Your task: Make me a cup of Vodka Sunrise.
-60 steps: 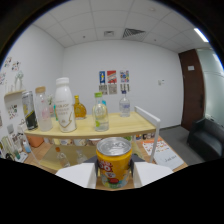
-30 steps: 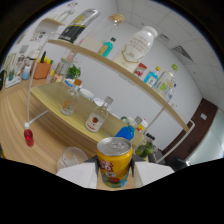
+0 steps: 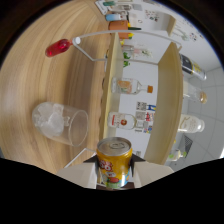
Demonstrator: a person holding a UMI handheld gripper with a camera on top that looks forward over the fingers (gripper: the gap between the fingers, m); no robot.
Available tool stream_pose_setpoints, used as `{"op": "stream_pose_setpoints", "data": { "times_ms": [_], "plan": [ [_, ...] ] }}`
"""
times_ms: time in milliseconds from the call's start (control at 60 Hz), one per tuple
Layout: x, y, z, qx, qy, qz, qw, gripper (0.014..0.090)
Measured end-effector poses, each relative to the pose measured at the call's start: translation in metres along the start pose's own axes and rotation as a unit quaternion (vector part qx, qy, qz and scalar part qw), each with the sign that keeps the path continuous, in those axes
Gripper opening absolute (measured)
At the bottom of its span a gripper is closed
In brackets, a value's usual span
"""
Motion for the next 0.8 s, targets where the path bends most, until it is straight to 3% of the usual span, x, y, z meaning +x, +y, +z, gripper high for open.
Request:
{"op": "stream_pose_setpoints", "data": {
  "times_ms": [183, 417, 617, 800],
  "plan": [
    [0.002, -0.01, 0.004, 0.011, 0.017, -0.126, 0.992, 0.0506],
    [0.001, -0.018, 0.001, 0.026, 0.017, -0.124, 0.992, 0.0509],
    [0.029, -0.013, -0.018, 0.046, 0.009, 0.123, 0.991, 0.0507],
    [0.078, 0.016, -0.047, 0.086, 0.015, 0.451, 0.888, 0.0509]
  ]
}}
